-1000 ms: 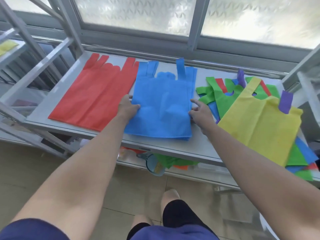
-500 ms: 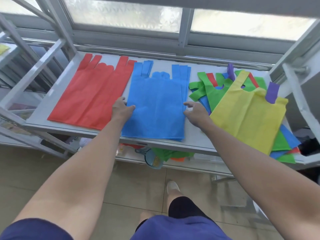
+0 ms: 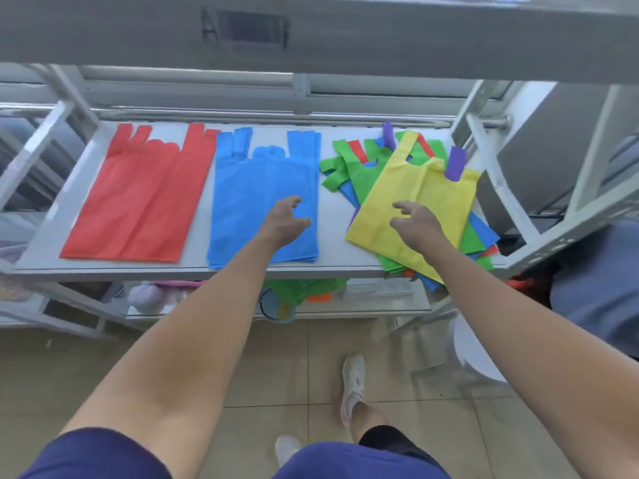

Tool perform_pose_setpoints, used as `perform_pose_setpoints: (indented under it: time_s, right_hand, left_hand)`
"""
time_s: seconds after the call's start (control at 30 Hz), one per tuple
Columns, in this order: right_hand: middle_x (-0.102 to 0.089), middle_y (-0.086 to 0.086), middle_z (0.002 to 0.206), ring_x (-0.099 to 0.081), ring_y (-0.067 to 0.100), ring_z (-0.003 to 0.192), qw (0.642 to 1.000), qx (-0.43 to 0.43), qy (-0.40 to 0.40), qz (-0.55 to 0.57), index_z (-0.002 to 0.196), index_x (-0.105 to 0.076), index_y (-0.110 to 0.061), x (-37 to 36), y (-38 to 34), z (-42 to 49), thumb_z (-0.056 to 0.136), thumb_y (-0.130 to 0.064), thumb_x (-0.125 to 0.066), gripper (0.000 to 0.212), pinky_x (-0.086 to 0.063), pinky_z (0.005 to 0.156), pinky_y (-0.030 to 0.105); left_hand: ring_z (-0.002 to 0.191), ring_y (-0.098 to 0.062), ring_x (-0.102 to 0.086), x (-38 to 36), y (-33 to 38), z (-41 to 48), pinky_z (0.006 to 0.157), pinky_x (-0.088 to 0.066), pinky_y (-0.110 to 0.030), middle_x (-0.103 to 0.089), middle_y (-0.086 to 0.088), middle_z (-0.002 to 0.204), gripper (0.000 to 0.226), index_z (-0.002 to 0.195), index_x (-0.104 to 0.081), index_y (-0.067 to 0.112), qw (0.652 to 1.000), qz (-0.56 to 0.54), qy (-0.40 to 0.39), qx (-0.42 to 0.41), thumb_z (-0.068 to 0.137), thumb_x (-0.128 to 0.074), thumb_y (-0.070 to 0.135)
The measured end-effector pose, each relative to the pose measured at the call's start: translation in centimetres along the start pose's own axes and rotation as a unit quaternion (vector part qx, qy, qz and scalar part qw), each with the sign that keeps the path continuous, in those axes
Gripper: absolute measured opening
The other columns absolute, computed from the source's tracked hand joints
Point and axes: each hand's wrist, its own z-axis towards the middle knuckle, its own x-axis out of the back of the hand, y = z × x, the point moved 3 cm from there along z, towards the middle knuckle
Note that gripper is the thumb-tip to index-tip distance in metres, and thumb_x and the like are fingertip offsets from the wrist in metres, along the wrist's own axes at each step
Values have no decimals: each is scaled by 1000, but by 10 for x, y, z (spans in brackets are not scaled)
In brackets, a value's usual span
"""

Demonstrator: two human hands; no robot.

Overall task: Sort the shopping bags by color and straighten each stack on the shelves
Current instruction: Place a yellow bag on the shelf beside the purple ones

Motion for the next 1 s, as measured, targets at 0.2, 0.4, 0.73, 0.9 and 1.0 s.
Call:
perform_pose_setpoints:
  time_s: [0.2, 0.4, 0.73, 0.9, 1.0]
  right_hand:
    - [-47, 13, 152, -55, 31, 125, 995, -89, 42, -16, 153, -44, -17, 50, 83, 12, 98, -22, -60, 57, -42, 86, 35]
    - [-53, 9, 144, -57, 29, 122, 984, -160, 45, 69, 154, -37, -15, 69, 135, 52, 93, -24, -62, 67, -50, 93, 41]
    - [-67, 7, 118, -64, 31, 109, 950, -203, -21, 235, 111, -59, -9, 74, 152, 99, 86, -27, -75, 35, -55, 101, 53]
    - [-69, 6, 114, -67, 27, 105, 943, -183, -26, 278, 108, -60, -15, 79, 152, 104, 85, -28, -81, 34, -57, 97, 50]
    - [-66, 5, 114, -66, 24, 100, 923, -199, -39, 328, 120, -54, -11, 79, 153, 103, 89, -21, -81, 43, -60, 83, 45]
  left_hand:
    - [134, -28, -54, -92, 51, 7, 110, -45, -39, -54, -10, 147, 58, 148, -51, 11, 999, -9, -36, 7, 94, -70, 18]
    - [122, -30, -57, -136, 72, 22, 102, -51, -48, -57, -9, 134, 55, 136, -56, 15, 995, 46, 4, 86, 86, -73, 31]
    - [134, -35, -42, -151, 75, 32, 109, -45, -48, -44, -17, 143, 70, 134, -55, 13, 971, 118, 28, 208, 84, -78, 55]
    - [114, -34, -57, -151, 89, 35, 92, -56, -53, -59, -14, 115, 37, 86, -60, 21, 990, 34, 63, 119, 81, -73, 55]
    - [108, -26, -62, -146, 103, 39, 91, -59, -49, -63, -3, 113, 31, 108, -65, 18, 992, -59, 68, 92, 90, -73, 43]
